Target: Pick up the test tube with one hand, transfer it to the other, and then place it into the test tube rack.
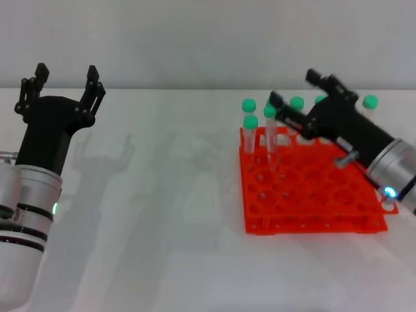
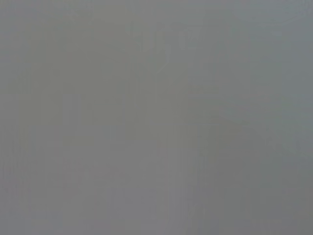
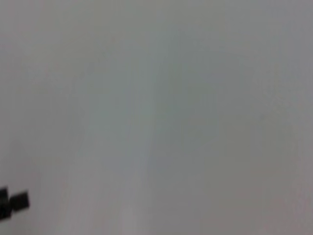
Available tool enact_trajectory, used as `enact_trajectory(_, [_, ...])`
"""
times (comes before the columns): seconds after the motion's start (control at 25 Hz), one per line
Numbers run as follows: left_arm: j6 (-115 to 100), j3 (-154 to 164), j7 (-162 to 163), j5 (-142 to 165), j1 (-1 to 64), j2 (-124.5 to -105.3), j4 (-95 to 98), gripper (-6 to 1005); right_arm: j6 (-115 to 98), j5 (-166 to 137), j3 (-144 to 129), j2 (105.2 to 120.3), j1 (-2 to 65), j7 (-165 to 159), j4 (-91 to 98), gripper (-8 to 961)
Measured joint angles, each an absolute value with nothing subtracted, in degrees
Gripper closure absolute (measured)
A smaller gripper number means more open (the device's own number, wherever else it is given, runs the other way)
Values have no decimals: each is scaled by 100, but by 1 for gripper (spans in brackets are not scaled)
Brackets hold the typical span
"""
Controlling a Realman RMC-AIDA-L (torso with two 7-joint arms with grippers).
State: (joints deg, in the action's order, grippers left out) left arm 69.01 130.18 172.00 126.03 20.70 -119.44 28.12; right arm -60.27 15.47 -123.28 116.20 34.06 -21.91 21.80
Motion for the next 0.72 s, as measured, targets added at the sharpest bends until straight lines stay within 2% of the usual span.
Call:
enact_trajectory(0.04, [6901,13007,17200,12603,2060,-11944,2812,167,-6159,1553,-12212,11619,3383,-2180,2169,85])
enact_trajectory(0.72, [6852,12965,17200,12484,2096,-11948,2591,166,-6560,1660,-10431,11617,2724,-1161,1663,85])
